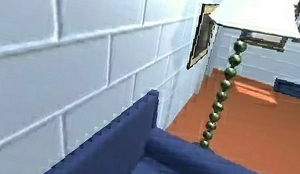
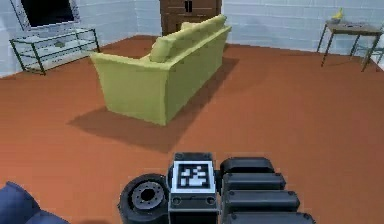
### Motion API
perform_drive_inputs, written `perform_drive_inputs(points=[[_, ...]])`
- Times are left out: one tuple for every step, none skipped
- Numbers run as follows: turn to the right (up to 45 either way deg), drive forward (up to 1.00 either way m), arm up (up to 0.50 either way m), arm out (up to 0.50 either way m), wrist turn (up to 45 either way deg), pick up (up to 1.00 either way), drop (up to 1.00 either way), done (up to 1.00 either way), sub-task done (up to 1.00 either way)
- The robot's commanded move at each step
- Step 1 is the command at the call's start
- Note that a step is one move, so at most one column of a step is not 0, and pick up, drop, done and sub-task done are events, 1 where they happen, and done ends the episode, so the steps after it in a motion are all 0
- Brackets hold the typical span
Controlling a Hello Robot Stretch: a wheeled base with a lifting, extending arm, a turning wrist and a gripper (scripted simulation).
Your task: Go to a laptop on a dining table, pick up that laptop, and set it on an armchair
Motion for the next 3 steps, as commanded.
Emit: perform_drive_inputs(points=[[45.0, 0.0, 0.0, 0.0, 0.0, 0.0, 0.0, 0.0, 0.0], [3.0, 0.0, 0.0, 0.0, 0.0, 0.0, 0.0, 0.0, 0.0], [45.0, 0.0, 0.0, 0.0, 0.0, 0.0, 0.0, 0.0, 0.0]])
